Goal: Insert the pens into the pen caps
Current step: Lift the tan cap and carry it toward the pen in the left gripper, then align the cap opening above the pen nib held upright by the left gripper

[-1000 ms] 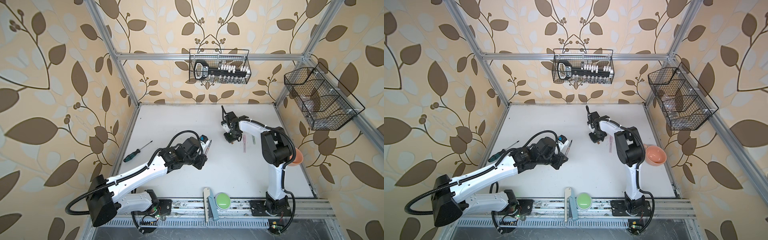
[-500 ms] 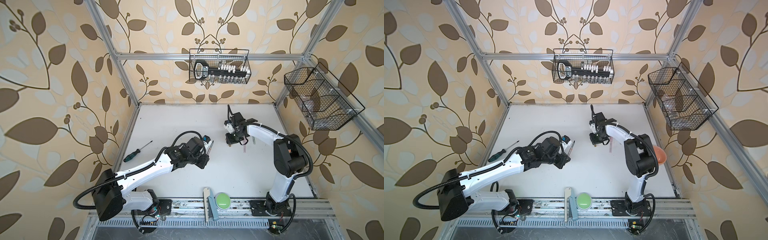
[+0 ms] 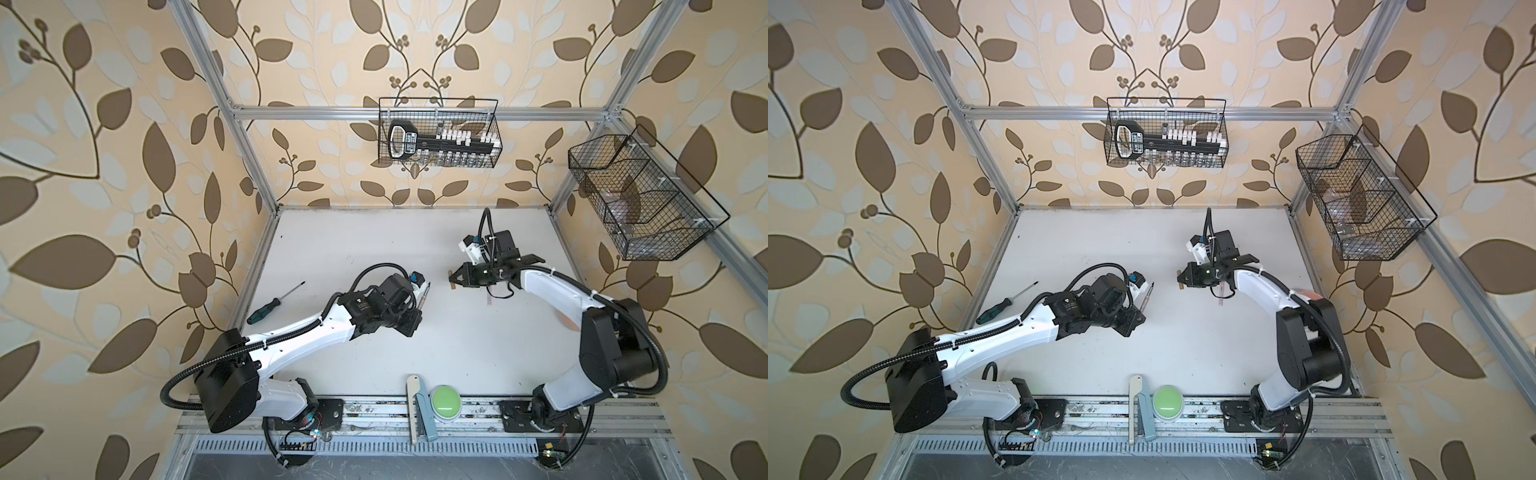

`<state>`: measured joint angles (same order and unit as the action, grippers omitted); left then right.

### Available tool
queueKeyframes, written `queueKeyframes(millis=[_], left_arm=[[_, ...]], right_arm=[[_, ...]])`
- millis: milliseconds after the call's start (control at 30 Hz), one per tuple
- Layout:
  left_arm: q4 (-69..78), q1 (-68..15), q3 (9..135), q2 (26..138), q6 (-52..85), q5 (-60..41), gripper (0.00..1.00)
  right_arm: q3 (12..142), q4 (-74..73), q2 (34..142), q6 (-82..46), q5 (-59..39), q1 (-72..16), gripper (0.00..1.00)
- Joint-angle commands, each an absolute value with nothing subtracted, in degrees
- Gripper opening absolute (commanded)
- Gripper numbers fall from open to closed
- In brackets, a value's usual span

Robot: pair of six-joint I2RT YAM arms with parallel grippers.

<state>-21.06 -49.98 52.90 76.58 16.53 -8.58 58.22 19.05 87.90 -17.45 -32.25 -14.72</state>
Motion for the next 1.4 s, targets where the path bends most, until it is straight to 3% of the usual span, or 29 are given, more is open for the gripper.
queueKeyframes(millis=[0, 333, 633, 1367], left_arm=[[-18.34, -50.87, 55.19, 77.27, 17.52, -10.98, 0.03], [-16.37, -53.39, 55.59, 78.63, 18.96, -12.02, 0.01], [-14.76, -54.05, 56.14, 77.87, 19.63, -12.95, 0.02], [-16.16, -54.76, 57.74, 77.78, 18.24, -12.41, 0.01]], right_arm=[[52.81, 9.08, 82.49, -25.45, -36.52, -14.77, 0.00], [40.02, -9.07, 67.72, -42.98, -32.17, -15.37, 0.00], [34.48, -17.22, 60.81, -51.03, -27.30, -17.59, 0.00], [35.50, -21.10, 64.56, -52.88, -26.76, -21.43, 0.00]])
